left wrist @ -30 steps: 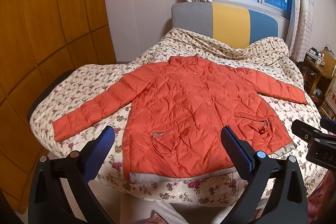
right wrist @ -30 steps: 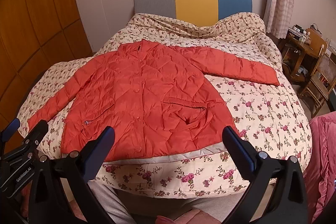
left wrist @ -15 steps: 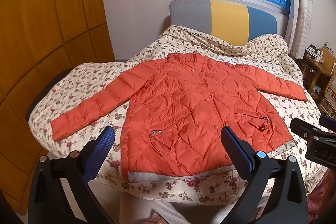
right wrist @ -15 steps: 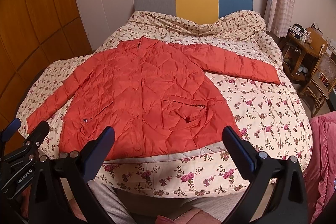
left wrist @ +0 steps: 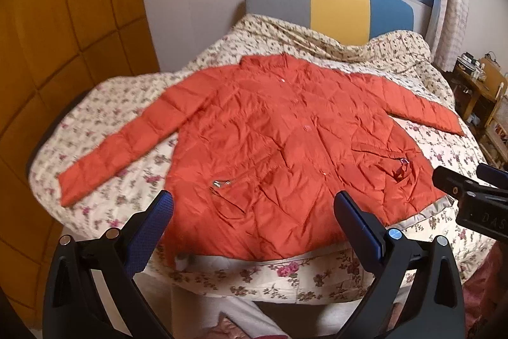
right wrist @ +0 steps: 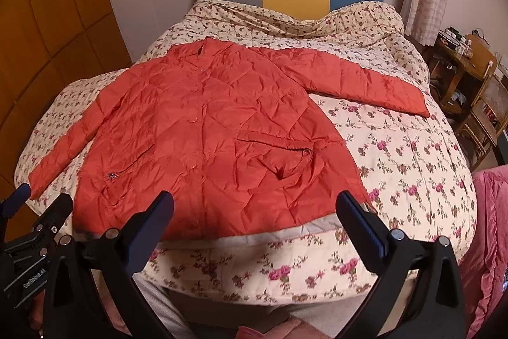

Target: Fold large clothes

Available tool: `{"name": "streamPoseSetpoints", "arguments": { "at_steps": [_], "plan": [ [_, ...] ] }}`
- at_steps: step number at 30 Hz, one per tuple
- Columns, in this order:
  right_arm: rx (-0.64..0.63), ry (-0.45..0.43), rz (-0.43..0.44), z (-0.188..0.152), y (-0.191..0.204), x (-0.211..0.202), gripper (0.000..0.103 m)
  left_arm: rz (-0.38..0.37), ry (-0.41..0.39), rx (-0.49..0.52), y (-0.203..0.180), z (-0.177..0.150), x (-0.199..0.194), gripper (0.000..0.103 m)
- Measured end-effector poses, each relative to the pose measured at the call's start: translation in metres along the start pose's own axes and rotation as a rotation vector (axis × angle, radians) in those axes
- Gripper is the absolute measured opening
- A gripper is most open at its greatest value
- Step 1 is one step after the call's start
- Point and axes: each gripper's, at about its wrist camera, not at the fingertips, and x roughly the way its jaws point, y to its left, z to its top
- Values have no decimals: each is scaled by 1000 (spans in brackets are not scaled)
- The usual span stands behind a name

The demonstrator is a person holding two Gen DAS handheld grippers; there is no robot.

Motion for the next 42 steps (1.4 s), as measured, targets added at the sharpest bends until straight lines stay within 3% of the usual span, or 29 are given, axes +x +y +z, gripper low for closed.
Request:
{"name": "streamPoseSetpoints", "arguments": {
  "at_steps": [5,12,16,23,25,31,34,36,42],
  "plan": [
    [-40,-68,85,9,-4,29,101,-126,18,-88,16,0,30,100],
    [-118,22,141,35,0,99,101,10,119,-74,24,20,96,100],
    [-124,33,105,60,-1,132,101,14,131,-68,29,46,130,100],
    [-90,5,141,127,-8,192,101,76,135,-53,27,105,198,100],
    [-88,6,156,145,-6,212,94,65,136,-68,25,117,216,100],
    [-135,7,151,194,12,277,80,160,125,-56,23,151,283,100],
    [-149,23,116,213,17,308,78,184,131,-72,32,160,314,100],
    [-103,23,84,221,7,319,76,198,131,-74,39,162,329,100],
    [262,42,-5,212,-102,327,77,161,102,-95,53,139,344,100]
  ]
}}
